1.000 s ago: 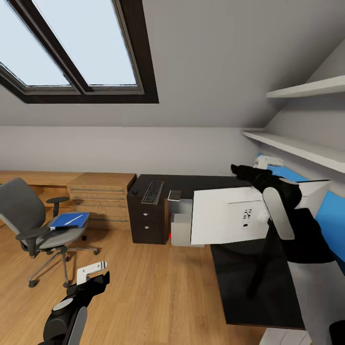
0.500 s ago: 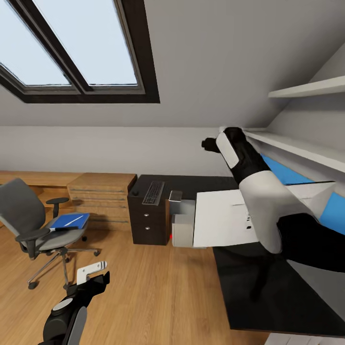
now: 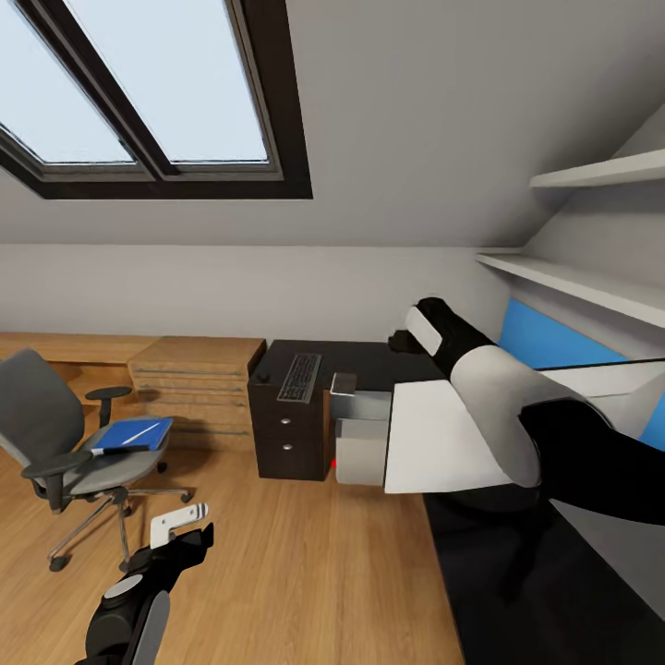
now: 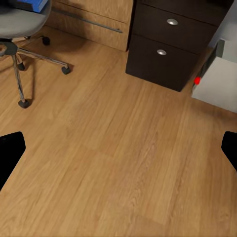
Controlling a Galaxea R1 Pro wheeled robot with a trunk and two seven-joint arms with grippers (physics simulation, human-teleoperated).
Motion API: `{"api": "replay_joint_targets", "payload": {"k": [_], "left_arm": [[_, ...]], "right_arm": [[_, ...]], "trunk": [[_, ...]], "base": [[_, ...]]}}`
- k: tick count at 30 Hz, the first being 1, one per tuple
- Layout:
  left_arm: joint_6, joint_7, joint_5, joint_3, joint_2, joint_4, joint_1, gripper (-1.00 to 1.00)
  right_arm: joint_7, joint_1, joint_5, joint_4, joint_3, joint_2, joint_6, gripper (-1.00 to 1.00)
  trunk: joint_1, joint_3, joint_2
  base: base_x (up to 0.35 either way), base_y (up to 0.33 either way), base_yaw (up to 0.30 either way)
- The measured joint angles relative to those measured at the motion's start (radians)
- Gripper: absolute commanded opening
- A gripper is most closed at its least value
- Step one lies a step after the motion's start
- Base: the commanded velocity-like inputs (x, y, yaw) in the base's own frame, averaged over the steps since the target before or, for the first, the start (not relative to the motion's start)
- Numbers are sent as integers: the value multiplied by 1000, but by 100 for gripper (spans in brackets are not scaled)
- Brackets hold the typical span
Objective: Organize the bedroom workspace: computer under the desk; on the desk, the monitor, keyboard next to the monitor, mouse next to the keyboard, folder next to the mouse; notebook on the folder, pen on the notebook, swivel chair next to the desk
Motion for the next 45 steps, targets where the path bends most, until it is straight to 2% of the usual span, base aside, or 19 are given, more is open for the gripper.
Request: {"api": "replay_joint_targets", "payload": {"k": [2, 7, 21, 27, 43, 45], "left_arm": [[0, 2, 0, -8, 0, 0, 0, 100], [0, 2, 0, -18, 0, 0, 0, 100], [0, -8, 1, -25, 0, 1, 0, 100], [0, -5, 0, -49, 0, 3, 0, 100], [0, -5, 0, -52, 2, 3, 0, 100], [2, -5, 1, -52, 2, 3, 0, 100]], "right_arm": [[-2, 0, 0, 5, 2, 3, 32, 100], [-3, 0, 2, 14, 3, 1, 49, 100], [-4, -2, 6, 68, 8, -4, 65, 100], [-4, -5, 7, 144, 7, -6, 69, 100], [0, -5, 8, 162, 6, -6, 69, 100], [4, -6, 14, 179, 22, -7, 68, 100]], "trunk": [[0, 0, 0], [0, 0, 0], [0, 0, 0], [0, 0, 0], [0, 0, 0], [0, 0, 0]], "base": [[4, 1, 0], [1, 0, 0], [86, 0, 0], [10, 0, 0], [-12, 0, 0], [-240, 0, 0]]}}
